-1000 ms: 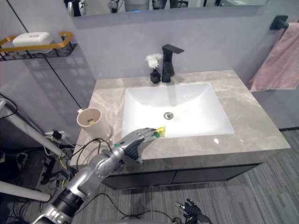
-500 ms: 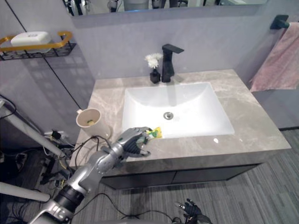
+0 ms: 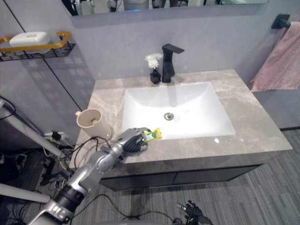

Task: Organize washtable

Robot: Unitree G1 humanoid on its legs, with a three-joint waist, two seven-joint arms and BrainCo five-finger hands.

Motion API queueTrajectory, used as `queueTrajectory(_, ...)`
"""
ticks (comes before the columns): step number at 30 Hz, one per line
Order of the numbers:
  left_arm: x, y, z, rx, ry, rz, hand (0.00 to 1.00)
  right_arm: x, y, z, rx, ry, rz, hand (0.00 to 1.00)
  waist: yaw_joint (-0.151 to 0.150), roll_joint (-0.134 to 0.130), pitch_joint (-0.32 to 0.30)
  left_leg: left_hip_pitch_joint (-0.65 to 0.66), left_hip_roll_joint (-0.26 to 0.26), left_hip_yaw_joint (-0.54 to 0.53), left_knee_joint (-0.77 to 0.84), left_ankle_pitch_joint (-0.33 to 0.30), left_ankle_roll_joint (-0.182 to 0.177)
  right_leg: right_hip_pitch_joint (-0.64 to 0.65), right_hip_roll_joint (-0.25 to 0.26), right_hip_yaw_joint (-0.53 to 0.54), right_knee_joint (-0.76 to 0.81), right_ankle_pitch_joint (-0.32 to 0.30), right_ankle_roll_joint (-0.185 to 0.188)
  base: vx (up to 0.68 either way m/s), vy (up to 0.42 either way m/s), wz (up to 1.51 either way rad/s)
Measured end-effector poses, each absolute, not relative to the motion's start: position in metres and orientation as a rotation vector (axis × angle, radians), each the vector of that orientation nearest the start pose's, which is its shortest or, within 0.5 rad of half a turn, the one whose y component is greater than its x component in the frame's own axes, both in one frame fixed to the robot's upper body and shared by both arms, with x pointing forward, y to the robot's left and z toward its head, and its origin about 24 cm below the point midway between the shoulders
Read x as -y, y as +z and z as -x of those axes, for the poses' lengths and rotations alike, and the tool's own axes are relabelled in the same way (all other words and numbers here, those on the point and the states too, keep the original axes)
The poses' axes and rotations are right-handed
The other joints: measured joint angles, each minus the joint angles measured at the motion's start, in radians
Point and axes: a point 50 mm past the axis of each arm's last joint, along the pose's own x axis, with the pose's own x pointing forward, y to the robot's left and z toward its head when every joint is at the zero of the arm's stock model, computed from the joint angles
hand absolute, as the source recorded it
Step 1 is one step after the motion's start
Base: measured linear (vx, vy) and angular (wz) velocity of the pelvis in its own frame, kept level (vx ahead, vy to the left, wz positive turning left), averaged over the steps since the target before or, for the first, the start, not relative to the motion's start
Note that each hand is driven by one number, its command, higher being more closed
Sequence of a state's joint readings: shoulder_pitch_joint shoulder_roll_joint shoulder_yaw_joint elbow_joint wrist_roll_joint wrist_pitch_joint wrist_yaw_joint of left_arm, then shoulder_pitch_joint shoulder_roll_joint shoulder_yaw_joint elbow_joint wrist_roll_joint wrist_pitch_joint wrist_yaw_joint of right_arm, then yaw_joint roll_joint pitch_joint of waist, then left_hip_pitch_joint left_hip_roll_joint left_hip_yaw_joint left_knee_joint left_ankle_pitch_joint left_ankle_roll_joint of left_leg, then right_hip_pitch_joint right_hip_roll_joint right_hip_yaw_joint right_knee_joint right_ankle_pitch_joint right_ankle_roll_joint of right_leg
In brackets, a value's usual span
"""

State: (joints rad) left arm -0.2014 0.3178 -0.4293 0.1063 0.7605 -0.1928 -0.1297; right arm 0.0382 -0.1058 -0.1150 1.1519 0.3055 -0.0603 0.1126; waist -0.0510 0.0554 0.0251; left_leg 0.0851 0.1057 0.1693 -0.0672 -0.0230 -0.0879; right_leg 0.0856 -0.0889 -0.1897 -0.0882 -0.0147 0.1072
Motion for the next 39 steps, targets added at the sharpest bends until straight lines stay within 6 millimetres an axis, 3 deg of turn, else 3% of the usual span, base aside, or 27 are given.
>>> queueTrajectory(14, -0.096, 0.052, -0.254, 0.286, -0.585, -1.103, 1.0, 0.203, -0.163, -0.09, -1.066, -0.274, -0.299, 0.0, 0.003, 0.012, -0.008, -0.001, 0.005, 0.002, 0.017, -0.014, -0.003, -0.003, 0.001, 0.006, 0.021, -0.01, -0.017, 0.0, 0.0, 0.0)
queueTrajectory(26, -0.096, 0.057, -0.235, 0.335, -0.542, -1.052, 1.0, 0.205, -0.162, -0.089, -1.046, -0.286, -0.299, 0.0, 0.014, 0.015, -0.012, -0.004, 0.016, 0.015, 0.042, -0.031, -0.003, -0.011, 0.008, 0.01, 0.036, -0.013, -0.021, -0.02, 0.004, -0.04)
queueTrajectory(34, -0.045, 0.118, -0.238, 0.669, -0.511, -0.916, 1.0, 0.206, -0.162, -0.087, -1.043, -0.309, -0.312, 0.0, 0.013, 0.015, -0.015, -0.029, 0.022, 0.023, 0.05, -0.027, -0.007, -0.043, 0.013, 0.051, 0.05, -0.01, -0.016, -0.01, 0.001, -0.04)
queueTrajectory(39, -0.031, 0.134, -0.239, 0.758, -0.511, -0.859, 1.0, 0.206, -0.162, -0.087, -1.035, -0.335, -0.322, 0.0, 0.013, 0.014, -0.016, -0.032, 0.029, 0.025, 0.05, -0.025, -0.01, -0.048, 0.016, 0.057, 0.053, -0.01, -0.016, 0.0, -0.001, -0.01)
